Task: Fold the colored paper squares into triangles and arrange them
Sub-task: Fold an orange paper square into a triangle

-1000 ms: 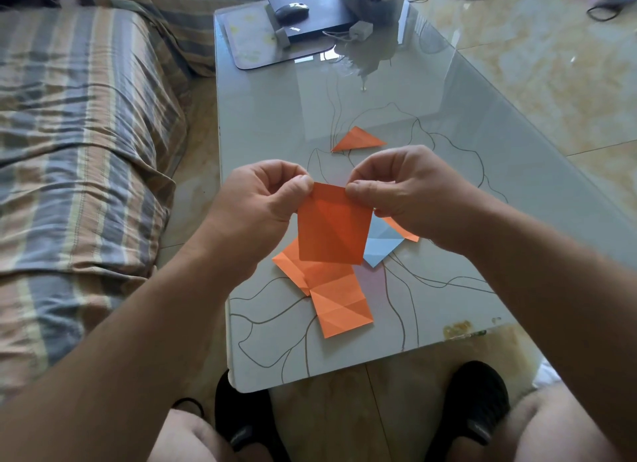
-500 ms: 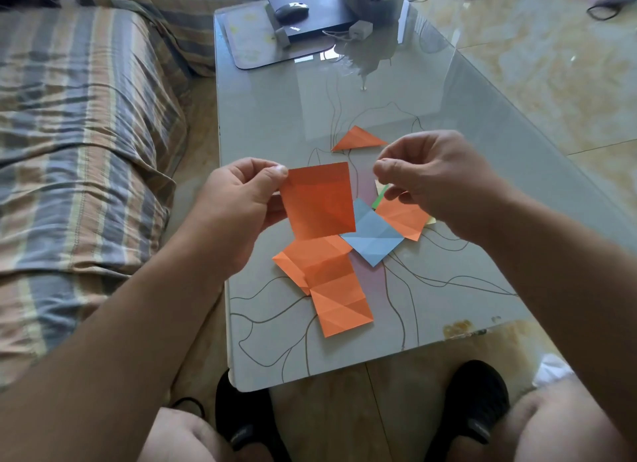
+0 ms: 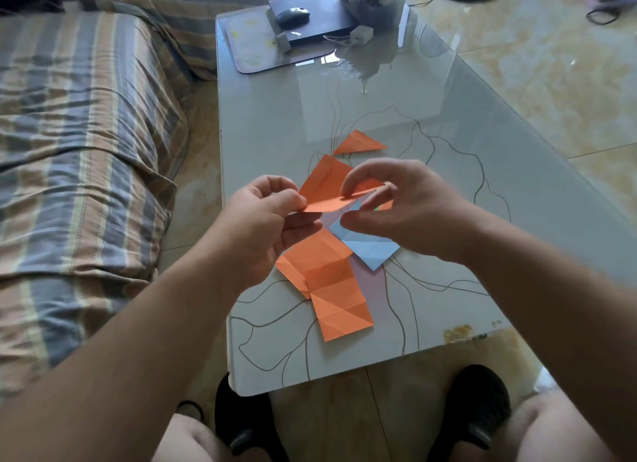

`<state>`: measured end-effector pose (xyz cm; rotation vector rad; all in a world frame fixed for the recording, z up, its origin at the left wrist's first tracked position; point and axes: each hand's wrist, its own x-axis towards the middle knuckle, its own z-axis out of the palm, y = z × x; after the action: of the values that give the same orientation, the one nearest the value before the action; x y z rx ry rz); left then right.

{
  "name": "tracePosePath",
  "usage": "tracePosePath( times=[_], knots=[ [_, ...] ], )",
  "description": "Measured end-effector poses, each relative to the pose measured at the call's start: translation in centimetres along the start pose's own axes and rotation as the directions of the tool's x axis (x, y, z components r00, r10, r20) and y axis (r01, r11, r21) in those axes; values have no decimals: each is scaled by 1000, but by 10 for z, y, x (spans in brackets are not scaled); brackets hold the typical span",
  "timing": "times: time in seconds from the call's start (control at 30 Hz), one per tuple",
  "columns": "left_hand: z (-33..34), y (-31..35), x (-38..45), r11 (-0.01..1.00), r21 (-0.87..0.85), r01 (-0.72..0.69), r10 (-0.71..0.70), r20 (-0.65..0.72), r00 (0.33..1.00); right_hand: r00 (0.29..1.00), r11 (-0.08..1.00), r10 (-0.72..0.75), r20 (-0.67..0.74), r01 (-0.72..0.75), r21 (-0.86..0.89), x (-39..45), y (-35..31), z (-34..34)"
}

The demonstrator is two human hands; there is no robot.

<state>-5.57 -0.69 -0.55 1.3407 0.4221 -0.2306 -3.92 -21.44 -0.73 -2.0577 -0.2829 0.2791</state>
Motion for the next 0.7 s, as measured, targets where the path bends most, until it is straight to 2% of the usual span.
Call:
tracePosePath(
  times=[0.1,0.17,0.33,0.53,0.7],
  knots=[
    [4,-2,-5,996,-8,89,-88,88,992,998,994,-30,-58,35,100,4,0,2],
    [6,-3,-8,996,15,91,-92,103,990,997,990,-9,-74,19,138,5,-1,-1],
    [7,-2,-9,997,75,-2,-2,56,998,984,963,113,-139,-74,259,7,-2,-4],
    [6,-9,-15,966,188,-176,166,68,984,980,951,119,-158,-67,300,9,-1,-4],
    [7,-9,-15,971,149,-188,182,52,982,980,949,121,-160,-67,308,9,1,-3]
  ],
)
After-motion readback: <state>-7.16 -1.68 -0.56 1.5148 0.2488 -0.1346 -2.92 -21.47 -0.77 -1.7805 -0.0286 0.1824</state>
